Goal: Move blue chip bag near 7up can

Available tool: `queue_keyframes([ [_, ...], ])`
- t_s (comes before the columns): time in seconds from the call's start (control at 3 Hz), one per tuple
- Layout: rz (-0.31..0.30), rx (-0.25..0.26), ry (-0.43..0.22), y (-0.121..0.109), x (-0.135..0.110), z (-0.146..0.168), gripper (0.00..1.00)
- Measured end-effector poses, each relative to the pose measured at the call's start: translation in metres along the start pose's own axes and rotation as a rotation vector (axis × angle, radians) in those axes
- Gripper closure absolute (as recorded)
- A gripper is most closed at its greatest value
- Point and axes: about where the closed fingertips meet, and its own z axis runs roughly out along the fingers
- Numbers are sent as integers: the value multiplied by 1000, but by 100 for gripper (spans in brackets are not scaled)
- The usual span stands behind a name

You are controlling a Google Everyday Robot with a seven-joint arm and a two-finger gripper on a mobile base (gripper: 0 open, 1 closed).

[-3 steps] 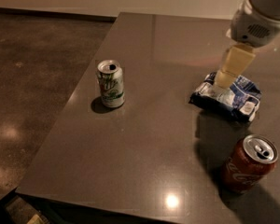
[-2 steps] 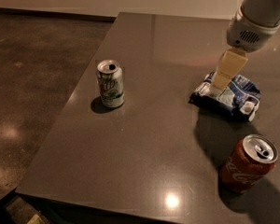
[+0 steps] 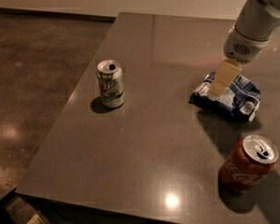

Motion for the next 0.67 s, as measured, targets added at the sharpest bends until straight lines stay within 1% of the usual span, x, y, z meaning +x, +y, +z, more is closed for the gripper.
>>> queue_keyframes([
  [0.33,32,-19,24,-5,9,16,0],
  [0.67,46,-39,37,-5,14,22,18],
])
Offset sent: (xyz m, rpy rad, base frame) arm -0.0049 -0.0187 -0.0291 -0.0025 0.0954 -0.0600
